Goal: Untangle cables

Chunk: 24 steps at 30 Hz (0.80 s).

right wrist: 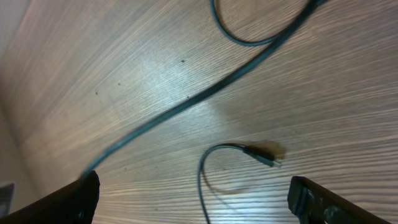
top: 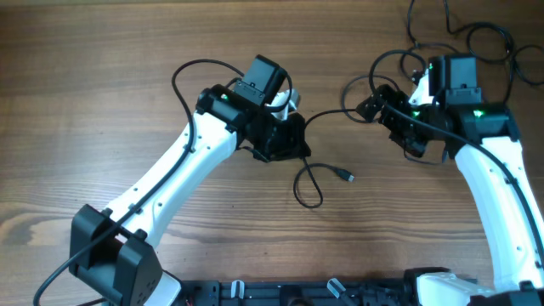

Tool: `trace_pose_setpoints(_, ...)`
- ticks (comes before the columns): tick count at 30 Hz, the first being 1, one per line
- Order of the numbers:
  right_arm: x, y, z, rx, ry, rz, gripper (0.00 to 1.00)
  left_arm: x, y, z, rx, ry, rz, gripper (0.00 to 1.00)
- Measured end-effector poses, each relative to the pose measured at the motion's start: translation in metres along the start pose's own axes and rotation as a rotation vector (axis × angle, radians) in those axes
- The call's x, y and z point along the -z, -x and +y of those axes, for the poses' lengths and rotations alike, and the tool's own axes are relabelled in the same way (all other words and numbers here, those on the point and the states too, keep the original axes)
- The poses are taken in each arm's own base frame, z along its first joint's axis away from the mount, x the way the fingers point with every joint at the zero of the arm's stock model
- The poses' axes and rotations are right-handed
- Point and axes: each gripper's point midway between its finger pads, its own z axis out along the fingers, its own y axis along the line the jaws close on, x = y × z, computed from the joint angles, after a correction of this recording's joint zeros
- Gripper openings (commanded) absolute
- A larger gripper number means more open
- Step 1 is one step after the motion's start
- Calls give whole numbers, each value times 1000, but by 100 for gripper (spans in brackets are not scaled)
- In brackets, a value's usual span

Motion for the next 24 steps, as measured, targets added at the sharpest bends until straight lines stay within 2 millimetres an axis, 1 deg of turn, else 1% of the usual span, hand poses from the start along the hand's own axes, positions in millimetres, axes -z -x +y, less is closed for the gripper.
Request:
trace_pose_setpoints(4,-26,-1,1,-88,-9,60,99,-6,-9,-7,-27,3,20,4)
trace_pose_setpoints(5,-31,1,4,-92,0,64,93,-7,-10,-8,-31,4,23,4)
trace_pose_setpoints(8,-45,4,12,-101,35,79,82,-9,-14,-10,-40,5,31,4)
trace_pose_setpoints(10,-49,10,18,-97,62,70,70,-11,-17,-12,-48,4,37,4)
trace_pose_setpoints(12,-49,12,21,-101,77,63,63,-12,-19,-13,-52,4,42,4)
trace_pose_setpoints(13,-49,14,23,-95,85,58,61,-13,-20,-14,-55,4,45,4)
trace_pose_setpoints(17,-49,14,24,-96,91,57,60,-17,-27,-19,-74,2,61,4)
trace_pose_setpoints(19,-49,12,22,-102,82,67,52,-20,-33,-23,-88,2,73,4)
trace_pose_setpoints(21,-49,10,22,-113,80,74,32,-21,-36,-25,-96,0,82,4)
trace_pose_setpoints(22,-49,10,22,-116,80,76,24,-22,-37,-25,-98,0,83,4)
trace_pose_setpoints(23,-49,9,22,-124,83,80,8,-22,-37,-25,-98,0,83,4)
trace_pose_setpoints(24,-49,9,23,-127,86,80,4,-22,-37,-25,-98,0,83,4)
